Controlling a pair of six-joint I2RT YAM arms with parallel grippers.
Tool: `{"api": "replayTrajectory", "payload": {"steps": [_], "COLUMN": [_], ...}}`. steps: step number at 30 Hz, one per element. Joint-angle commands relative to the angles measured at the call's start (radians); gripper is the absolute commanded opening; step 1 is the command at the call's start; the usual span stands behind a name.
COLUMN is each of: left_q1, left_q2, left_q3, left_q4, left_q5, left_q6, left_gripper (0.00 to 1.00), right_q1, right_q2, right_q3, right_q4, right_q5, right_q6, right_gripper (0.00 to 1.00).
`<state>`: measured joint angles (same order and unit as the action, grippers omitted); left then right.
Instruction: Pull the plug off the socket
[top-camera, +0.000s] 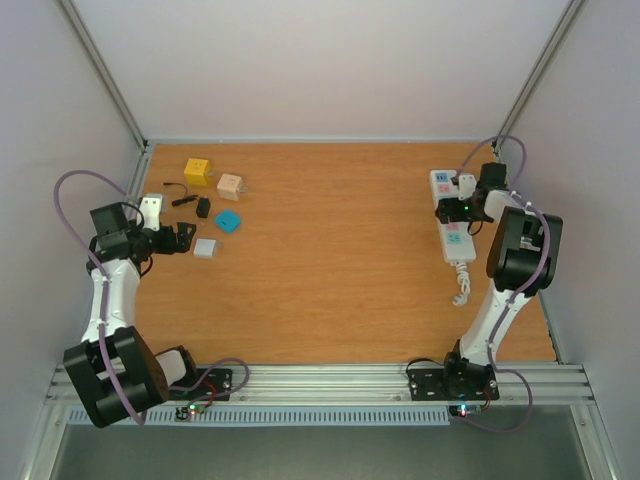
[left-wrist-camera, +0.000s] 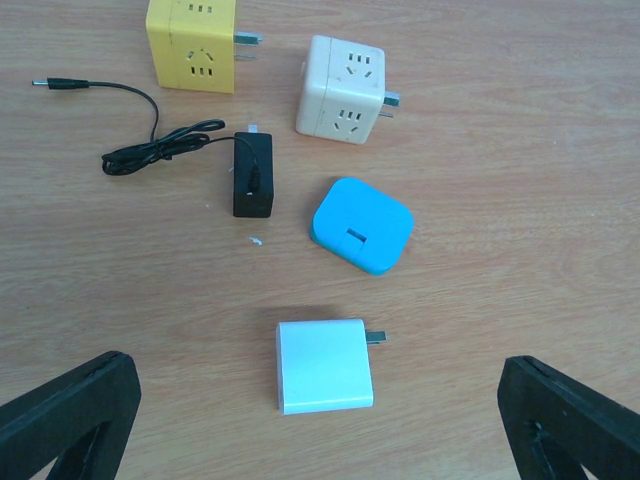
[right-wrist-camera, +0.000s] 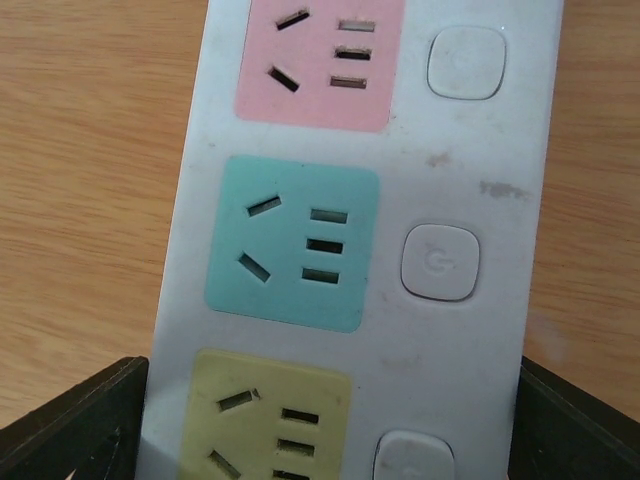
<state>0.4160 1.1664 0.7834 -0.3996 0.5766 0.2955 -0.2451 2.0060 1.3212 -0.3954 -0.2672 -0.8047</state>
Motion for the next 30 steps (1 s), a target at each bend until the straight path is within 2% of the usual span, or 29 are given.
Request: {"api": "replayTrajectory", "payload": {"steps": [1,6,13,19,25,30], "left_q1": [0.006,0.004,0.002,0.001,0.0,-0.014], "left_q2": [0.025,0.033,0.036,0.036,0.072,0.166], "left_q3": [0.011,0.016,0.017,0.051,0.147,0.304], "left_q4": [0.031,0.031,0.03,0.009,-0.043,-0.145], "left_q5": [0.013,0.015,0.015,-0.011,-0.015,-0.012], "left_q6": [-0.002,-0.003,0.006,0.03,0.075,0.092], "left_gripper": [1.0,1.0,1.0,1.0,1.0,1.0], "right_q1": [-0.099,-0.146,-0.16,-0.16,-0.145,-0.093], "right_q2": [0.089,0.097,0.083,0.069,0.06,0.043], "right_q3": [0.016,0.037,0.124,0.282,0.461,0.611], "right_q4": [-0.096,-0.116,-0.185,-0.304,-0.426,-0.53], "right_q5": [0.117,0.106,0.054,-0.056,-0.144,-0.22], "right_q6": [-0.162,-0.216,-0.196,-0.129,-0.081,-0.028], "right_gripper": [0.84,0.85,0.98,0.99,0.99,0.99]}}
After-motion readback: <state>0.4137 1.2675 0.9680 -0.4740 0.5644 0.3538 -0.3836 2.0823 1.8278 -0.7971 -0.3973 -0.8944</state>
